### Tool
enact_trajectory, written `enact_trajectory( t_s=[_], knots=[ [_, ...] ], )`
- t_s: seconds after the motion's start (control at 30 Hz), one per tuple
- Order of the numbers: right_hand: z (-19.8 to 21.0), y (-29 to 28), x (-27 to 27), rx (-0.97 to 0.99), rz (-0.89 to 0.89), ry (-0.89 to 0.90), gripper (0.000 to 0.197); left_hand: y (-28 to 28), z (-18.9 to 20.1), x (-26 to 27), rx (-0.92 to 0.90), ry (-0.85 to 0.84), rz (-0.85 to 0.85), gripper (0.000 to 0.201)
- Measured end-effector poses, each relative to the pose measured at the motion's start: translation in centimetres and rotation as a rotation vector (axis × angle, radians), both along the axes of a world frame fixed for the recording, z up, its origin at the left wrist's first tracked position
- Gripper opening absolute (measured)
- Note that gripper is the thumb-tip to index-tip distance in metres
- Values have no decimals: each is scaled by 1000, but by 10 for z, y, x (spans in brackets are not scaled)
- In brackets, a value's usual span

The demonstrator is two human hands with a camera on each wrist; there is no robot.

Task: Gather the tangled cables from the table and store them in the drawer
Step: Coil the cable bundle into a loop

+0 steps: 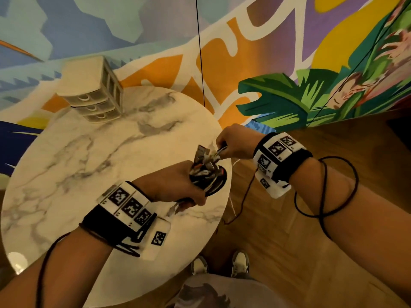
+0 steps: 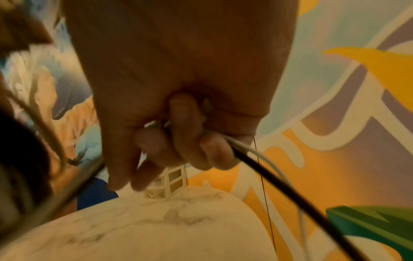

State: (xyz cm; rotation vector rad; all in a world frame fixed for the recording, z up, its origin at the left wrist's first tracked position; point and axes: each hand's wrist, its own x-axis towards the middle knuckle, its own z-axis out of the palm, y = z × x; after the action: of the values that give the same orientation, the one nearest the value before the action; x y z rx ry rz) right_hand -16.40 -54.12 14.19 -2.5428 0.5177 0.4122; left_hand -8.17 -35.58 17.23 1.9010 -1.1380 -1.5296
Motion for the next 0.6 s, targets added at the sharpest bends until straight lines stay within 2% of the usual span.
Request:
enact_trajectory(
  t_s=[0.07, 0.13, 0.27, 0.4, 0.53, 0.6],
  knots=[
    [8, 3, 1, -15, 35, -7, 28, -4, -9, -2, 35, -100, -44, 15],
    [11, 8, 2, -24, 13, -32, 32, -8, -18, -3, 42, -240, -15, 22],
    [12, 15, 4, -80, -49, -81, 44, -14, -36, -1, -42, -464, 11, 16],
    [11, 17, 4, -68, -151, -192, 40, -17, -48, 0, -113, -700, 89, 22],
    [13, 17, 0, 35, -221, -274, 26, -12, -56, -3, -142, -684, 131, 23],
    [15, 14, -2, 48, -219, -298, 27, -7, -59, -4, -151, -679, 163, 24]
  ],
)
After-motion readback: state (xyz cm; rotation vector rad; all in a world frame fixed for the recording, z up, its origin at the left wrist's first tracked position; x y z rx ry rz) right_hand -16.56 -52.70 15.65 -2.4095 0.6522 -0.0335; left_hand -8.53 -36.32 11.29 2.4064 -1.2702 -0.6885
